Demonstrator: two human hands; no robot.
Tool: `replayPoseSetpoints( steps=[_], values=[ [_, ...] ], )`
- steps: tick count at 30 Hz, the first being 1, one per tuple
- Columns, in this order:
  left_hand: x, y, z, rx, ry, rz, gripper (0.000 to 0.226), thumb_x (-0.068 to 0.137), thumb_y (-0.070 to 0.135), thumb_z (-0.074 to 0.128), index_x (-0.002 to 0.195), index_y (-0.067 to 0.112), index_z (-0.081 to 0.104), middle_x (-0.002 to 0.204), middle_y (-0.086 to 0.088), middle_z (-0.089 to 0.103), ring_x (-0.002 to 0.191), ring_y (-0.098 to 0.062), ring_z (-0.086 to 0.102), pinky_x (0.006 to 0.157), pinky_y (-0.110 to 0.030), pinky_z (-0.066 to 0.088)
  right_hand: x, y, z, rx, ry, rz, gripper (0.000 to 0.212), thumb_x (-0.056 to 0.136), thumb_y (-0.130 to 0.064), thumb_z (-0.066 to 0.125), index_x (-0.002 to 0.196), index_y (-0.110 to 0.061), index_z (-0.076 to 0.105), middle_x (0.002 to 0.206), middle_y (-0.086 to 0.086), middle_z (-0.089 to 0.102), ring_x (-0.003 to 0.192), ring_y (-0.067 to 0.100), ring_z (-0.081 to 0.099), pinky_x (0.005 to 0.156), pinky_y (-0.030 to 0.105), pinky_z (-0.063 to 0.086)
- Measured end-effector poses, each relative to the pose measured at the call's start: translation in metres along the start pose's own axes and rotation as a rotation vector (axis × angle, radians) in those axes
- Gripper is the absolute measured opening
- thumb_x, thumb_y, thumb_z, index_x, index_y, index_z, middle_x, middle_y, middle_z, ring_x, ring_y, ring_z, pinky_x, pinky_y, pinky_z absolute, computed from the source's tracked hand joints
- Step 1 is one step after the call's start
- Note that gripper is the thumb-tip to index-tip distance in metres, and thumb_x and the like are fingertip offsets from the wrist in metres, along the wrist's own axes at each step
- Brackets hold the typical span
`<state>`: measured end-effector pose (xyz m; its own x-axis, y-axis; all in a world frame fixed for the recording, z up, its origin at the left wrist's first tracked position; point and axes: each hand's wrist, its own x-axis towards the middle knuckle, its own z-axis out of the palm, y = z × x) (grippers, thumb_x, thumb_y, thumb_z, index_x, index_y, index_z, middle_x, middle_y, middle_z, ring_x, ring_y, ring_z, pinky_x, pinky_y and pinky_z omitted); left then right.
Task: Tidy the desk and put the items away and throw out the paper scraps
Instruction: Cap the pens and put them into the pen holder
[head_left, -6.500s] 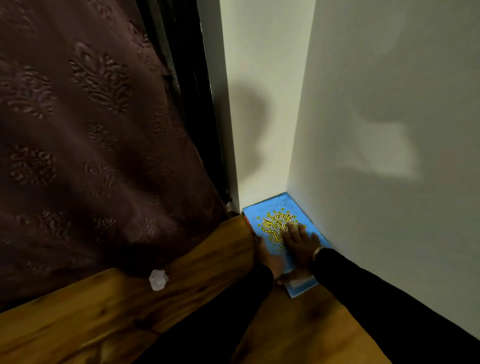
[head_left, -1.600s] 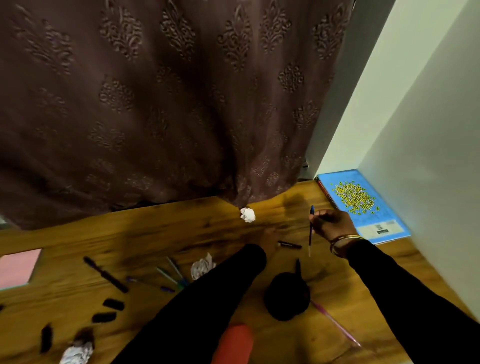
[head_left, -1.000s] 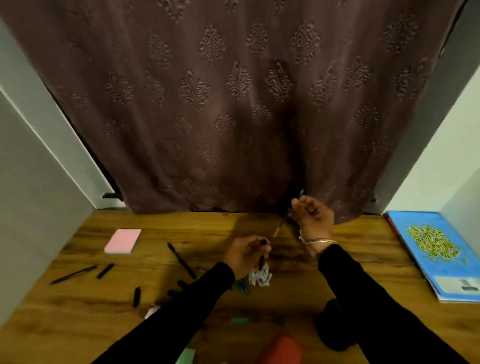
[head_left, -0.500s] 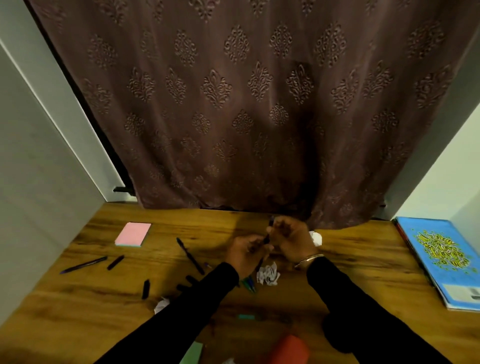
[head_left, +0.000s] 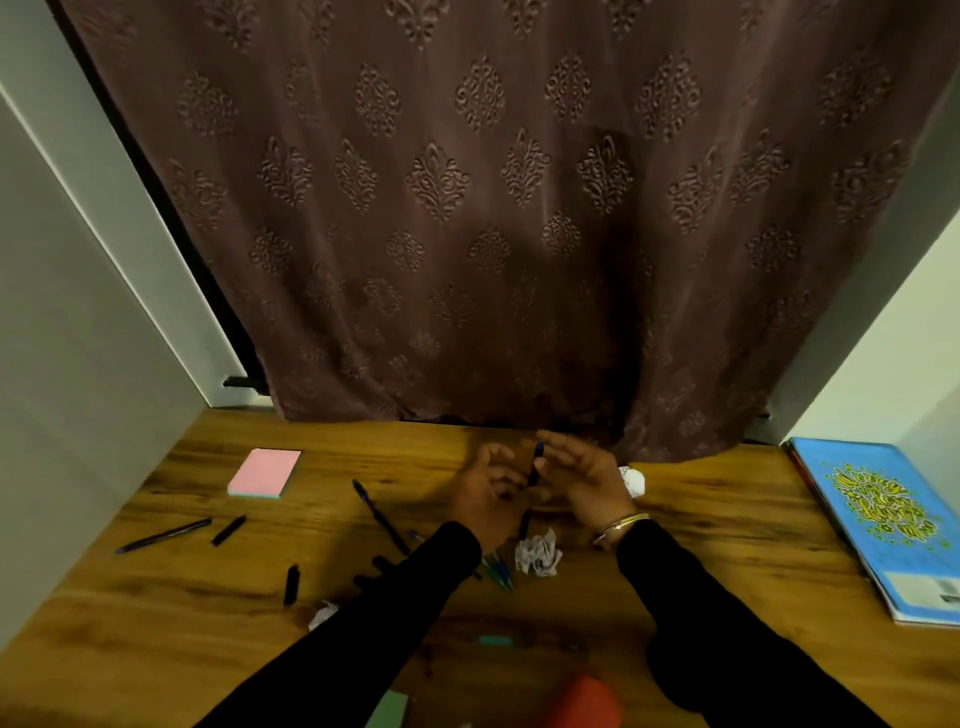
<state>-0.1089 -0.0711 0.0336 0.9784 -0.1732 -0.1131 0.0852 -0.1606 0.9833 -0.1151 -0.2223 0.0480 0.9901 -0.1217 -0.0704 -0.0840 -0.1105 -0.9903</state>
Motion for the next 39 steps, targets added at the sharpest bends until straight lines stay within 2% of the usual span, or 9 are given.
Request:
replayPoseSetpoints(
  steps=[4,9,14,17,19,23,28,32,39],
  values=[
    [0.0,-0.003,-0.003,-0.009,-0.032,-0.031,0.044,0.082,-0.006,0.072,0.101,0.023,0.044,0.084,-0.004,0.065,0.072,-0.011,0.064,0.074,-0.03,0.059,-0.005,-0.002,0.009,-0.036,0.123,-0.05,0.042,0.067,-0.005,0.086,0.104,-0.002,0.069,0.071,-0.004,0.069,0.062,0.007,0.066,0.053,0.022,0.055],
    [0.001,-0.002,-0.004,-0.024,0.028,-0.006,0.044,0.078,0.001,0.075,0.098,0.023,0.042,0.089,-0.013,0.065,0.081,-0.03,0.066,0.079,-0.045,0.059,-0.002,-0.001,0.007,-0.044,0.012,-0.046,0.051,0.078,-0.011,0.079,0.126,-0.013,0.06,0.109,-0.01,0.07,0.102,0.008,0.067,0.069,0.017,0.055],
    [0.0,-0.006,-0.003,0.012,0.027,0.007,0.052,0.074,0.003,0.081,0.098,0.022,0.038,0.09,-0.014,0.067,0.079,-0.025,0.068,0.069,-0.033,0.06,-0.002,-0.005,0.008,-0.017,0.109,-0.02,0.046,0.067,-0.005,0.086,0.109,-0.003,0.066,0.067,-0.004,0.068,0.056,0.004,0.064,0.048,0.018,0.051],
    [0.0,-0.007,-0.004,-0.01,-0.005,0.015,0.048,0.079,-0.002,0.074,0.098,0.023,0.037,0.087,-0.007,0.064,0.071,-0.013,0.065,0.065,-0.028,0.058,-0.002,-0.003,0.008,-0.144,0.057,-0.065,0.062,0.059,-0.029,0.091,0.114,-0.021,0.064,0.098,-0.006,0.068,0.083,0.006,0.065,0.066,0.023,0.056],
    [0.002,-0.005,-0.003,0.021,0.012,0.032,0.05,0.077,0.003,0.078,0.101,0.019,0.037,0.083,-0.005,0.065,0.071,-0.015,0.067,0.066,-0.029,0.059,-0.001,0.0,0.007,-0.049,-0.012,-0.012,0.052,0.079,-0.012,0.078,0.127,-0.013,0.059,0.117,-0.001,0.068,0.098,0.009,0.068,0.069,0.024,0.058],
    [0.0,-0.006,-0.001,0.025,-0.004,0.035,0.053,0.074,0.001,0.08,0.099,0.019,0.036,0.082,-0.008,0.062,0.07,-0.015,0.064,0.062,-0.024,0.054,-0.004,0.0,0.007,0.005,0.076,0.01,0.045,0.069,0.0,0.083,0.11,-0.001,0.065,0.076,0.005,0.064,0.056,0.0,0.064,0.048,0.017,0.051],
    [0.001,-0.007,-0.002,0.0,0.002,0.025,0.051,0.068,0.012,0.08,0.087,0.031,0.038,0.077,-0.005,0.058,0.068,-0.024,0.061,0.07,-0.044,0.056,-0.003,0.003,0.005,0.028,-0.005,0.016,0.051,0.078,-0.01,0.078,0.126,-0.014,0.06,0.121,0.001,0.066,0.1,0.01,0.067,0.067,0.023,0.057],
    [-0.001,-0.008,0.001,0.023,-0.003,0.037,0.057,0.066,0.016,0.084,0.091,0.033,0.036,0.081,-0.006,0.061,0.072,-0.019,0.065,0.068,-0.038,0.06,-0.006,0.002,0.005,0.033,0.1,0.017,0.047,0.068,0.0,0.084,0.112,-0.004,0.066,0.087,0.011,0.07,0.061,0.004,0.066,0.049,0.017,0.053],
    [-0.001,-0.014,-0.001,0.032,0.004,0.052,0.057,0.071,0.013,0.085,0.092,0.027,0.034,0.085,-0.01,0.06,0.073,-0.018,0.061,0.069,-0.03,0.056,-0.008,0.004,0.007,0.107,-0.002,0.046,0.04,0.083,0.003,0.069,0.122,-0.002,0.061,0.097,0.001,0.073,0.086,0.015,0.073,0.059,0.021,0.057]
  ],
)
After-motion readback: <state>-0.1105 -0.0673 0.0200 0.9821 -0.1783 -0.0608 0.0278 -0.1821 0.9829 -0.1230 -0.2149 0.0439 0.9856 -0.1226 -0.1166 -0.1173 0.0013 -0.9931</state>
